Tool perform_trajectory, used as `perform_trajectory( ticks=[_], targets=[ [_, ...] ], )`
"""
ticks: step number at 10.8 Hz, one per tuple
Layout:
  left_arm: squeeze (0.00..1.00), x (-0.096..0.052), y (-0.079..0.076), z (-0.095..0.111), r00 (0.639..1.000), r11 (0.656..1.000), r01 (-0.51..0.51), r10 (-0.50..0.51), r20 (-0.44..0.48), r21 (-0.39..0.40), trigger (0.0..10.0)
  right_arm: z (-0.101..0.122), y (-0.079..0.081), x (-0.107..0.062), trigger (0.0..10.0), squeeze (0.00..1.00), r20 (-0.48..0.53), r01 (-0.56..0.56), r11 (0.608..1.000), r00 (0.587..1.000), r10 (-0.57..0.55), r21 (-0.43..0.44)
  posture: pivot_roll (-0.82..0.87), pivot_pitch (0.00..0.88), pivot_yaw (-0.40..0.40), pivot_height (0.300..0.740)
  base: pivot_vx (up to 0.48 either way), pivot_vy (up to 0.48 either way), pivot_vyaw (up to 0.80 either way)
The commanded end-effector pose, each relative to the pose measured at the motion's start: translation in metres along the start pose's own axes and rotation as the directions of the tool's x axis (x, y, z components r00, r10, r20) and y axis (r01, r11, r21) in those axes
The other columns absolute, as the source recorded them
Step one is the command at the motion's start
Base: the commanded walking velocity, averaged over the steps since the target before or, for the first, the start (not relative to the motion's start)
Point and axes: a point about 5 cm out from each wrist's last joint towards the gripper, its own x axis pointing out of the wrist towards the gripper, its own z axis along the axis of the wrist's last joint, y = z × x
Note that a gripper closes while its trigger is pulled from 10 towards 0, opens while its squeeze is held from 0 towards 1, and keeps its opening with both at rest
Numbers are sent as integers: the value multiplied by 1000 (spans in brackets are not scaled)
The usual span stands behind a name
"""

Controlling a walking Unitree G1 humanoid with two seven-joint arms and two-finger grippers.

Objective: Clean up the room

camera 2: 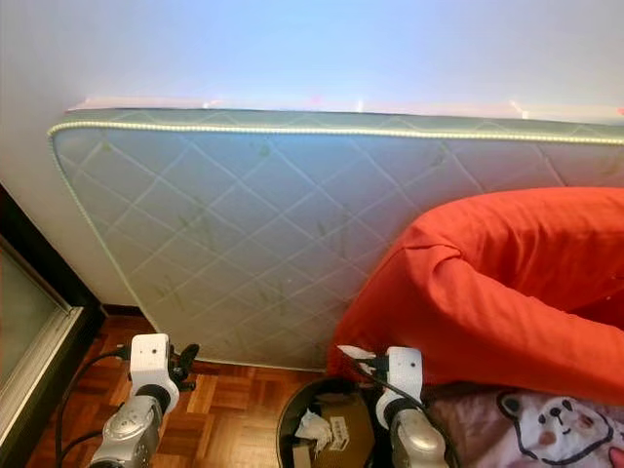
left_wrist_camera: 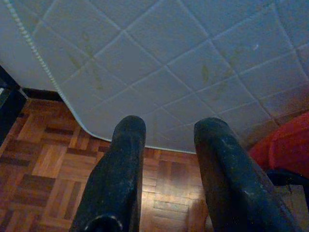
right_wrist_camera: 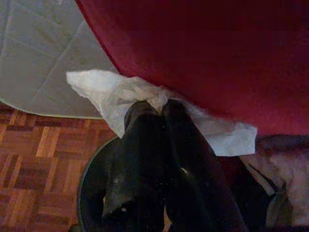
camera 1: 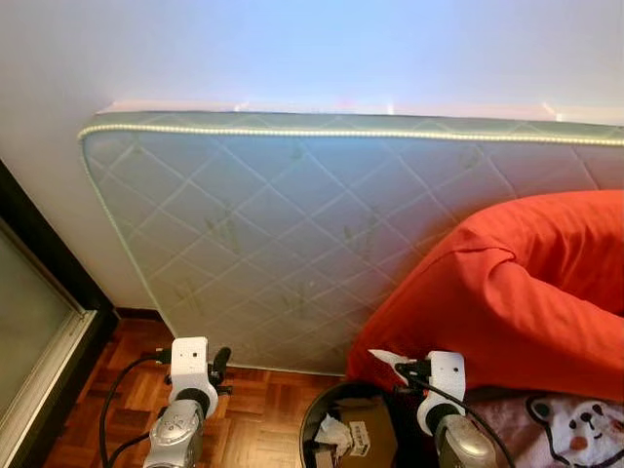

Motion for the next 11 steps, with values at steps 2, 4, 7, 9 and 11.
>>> perform_trajectory(
  ticks=[2, 4, 7, 9, 11],
  targets=[
    [0, -5, 5, -9, 999, 1000, -21, 21, -36, -5, 10000, -5, 3, -1, 10000, 0, -37, -32, 999, 999, 32, -9, 143, 76, -14, 740, 0, 0, 0],
    [0, -9, 6, -16, 998, 1000, -24, 24, -60, -2, 10000, -9, 9, 0, 10000, 0, -66, -63, 998, 996, 64, 6, 139, 86, -16, 707, 0, 0, 0],
    [0, -13, 3, -24, 996, 1000, -16, 16, -86, 3, 10000, -15, 10, -4, 10000, 0, -79, -88, 996, 993, 87, -8, 148, 99, -19, 672, 0, 0, 0],
    [0, -14, 1, -25, 997, 1000, -8, 8, -83, 0, 10000, -17, 12, -4, 10000, 0, -93, -107, 994, 990, 104, -19, 149, 102, -23, 672, 0, 0, 0],
    [0, -14, 0, -25, 996, 1000, -2, 3, -85, 3, 10000, -19, 14, -4, 10000, 0, -122, -128, 991, 985, 123, -32, 151, 98, -25, 672, 0, 0, 0]
  ],
)
